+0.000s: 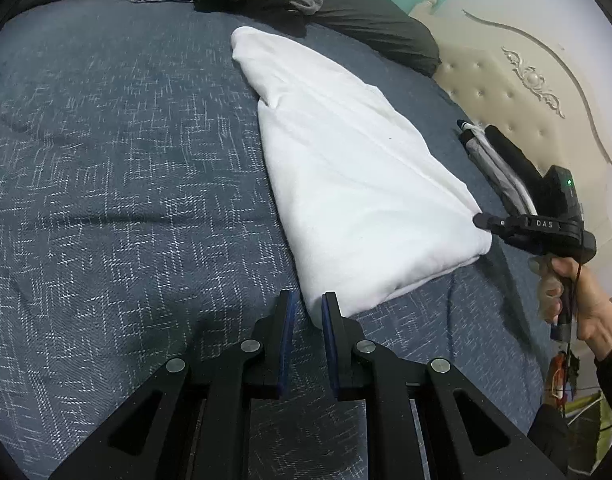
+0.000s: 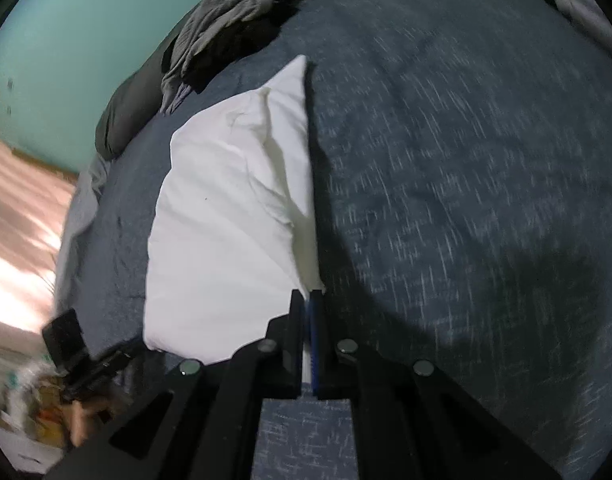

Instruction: Fold clothes

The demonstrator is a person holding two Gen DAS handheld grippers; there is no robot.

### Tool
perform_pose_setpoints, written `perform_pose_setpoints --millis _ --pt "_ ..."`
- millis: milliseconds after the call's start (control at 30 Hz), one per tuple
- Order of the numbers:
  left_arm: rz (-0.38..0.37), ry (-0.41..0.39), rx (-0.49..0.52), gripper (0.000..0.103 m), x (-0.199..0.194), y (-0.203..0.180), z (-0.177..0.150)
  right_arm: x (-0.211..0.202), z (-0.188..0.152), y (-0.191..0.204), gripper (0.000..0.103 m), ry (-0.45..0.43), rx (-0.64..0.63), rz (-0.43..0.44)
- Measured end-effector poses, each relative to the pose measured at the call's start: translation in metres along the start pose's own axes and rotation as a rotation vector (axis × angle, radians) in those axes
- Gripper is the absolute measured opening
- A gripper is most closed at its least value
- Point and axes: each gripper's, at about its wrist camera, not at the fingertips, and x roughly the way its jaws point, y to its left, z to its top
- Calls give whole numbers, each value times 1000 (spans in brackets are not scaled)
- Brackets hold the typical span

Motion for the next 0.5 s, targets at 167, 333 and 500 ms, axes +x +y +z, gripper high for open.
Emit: perform_pose_setpoints --millis 167,333,500 --pt "2 -4 -11 15 -2 3 1 -6 2 -2 2 27 16 -8" --pt "-2 -11 -16 15 -4 6 1 -28 11 10 5 -28 -31 -103" --pt "-6 -19 -23 15 -6 6 3 -26 35 58 5 -45 -150 -151"
